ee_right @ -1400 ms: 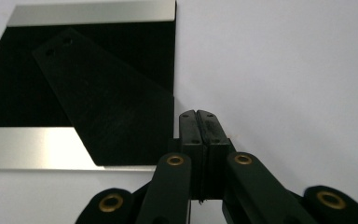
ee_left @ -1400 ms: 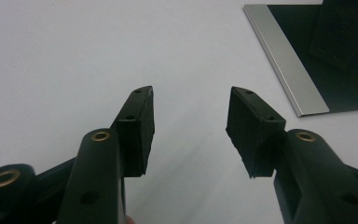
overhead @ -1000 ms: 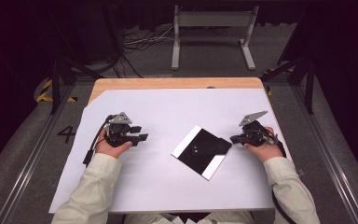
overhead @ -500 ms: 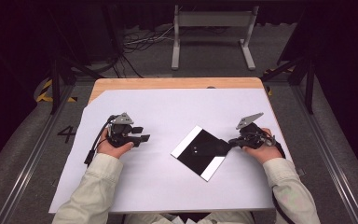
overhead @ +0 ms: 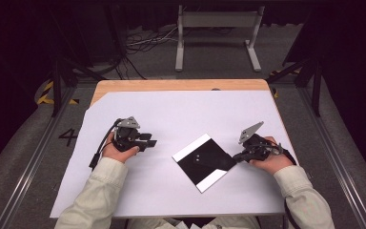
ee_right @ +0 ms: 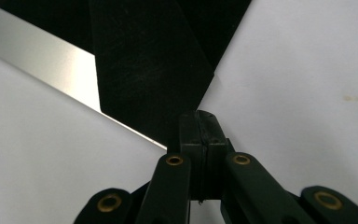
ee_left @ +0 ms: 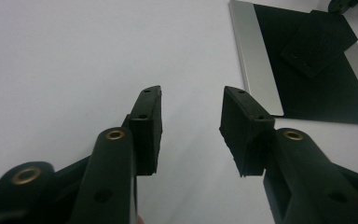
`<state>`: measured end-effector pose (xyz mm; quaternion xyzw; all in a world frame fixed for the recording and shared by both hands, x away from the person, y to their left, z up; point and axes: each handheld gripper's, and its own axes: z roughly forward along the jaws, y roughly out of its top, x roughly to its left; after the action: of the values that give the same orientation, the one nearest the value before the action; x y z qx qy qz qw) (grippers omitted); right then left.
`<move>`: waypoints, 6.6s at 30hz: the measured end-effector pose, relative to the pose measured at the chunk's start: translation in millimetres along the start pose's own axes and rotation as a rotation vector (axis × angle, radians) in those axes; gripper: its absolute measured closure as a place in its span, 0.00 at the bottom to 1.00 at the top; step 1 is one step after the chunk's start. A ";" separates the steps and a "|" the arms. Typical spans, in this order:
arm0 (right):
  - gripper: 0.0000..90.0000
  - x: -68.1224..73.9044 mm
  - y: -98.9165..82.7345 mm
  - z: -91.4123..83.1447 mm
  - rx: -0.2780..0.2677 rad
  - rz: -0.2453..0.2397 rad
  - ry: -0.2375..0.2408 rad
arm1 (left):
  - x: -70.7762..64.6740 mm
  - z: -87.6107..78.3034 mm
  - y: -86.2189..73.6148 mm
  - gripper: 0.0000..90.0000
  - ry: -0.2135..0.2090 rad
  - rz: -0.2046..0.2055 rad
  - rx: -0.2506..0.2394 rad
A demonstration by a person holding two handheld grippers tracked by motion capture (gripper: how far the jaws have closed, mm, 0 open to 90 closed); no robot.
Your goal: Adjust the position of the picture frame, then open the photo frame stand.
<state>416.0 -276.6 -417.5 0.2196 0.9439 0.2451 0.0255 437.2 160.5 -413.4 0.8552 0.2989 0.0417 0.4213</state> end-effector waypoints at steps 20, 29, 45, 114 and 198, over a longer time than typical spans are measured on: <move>0.99 -5.8 -10.7 -27.9 -0.083 0.050 -0.093 | -27.9 19.9 14.1 0.93 -0.113 0.142 0.117; 0.99 -6.8 -19.9 -30.8 -0.069 0.081 -0.113 | -41.5 39.5 20.0 0.98 -0.199 0.216 0.241; 0.99 -2.8 -26.2 -25.5 -0.045 0.097 -0.101 | -54.8 68.1 22.7 1.00 -0.159 0.268 0.353; 1.00 45.5 -4.4 -20.4 -0.008 -0.047 -0.068 | -37.4 23.7 15.5 0.87 -0.006 0.164 0.019; 1.00 58.3 -3.5 -8.9 0.056 -0.133 0.128 | -22.4 5.5 -2.6 0.75 0.029 0.122 -0.047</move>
<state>360.7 -258.5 -407.9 0.1410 0.9626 0.2300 -0.0247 419.5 145.7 -414.9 0.8611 0.2514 0.0867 0.4334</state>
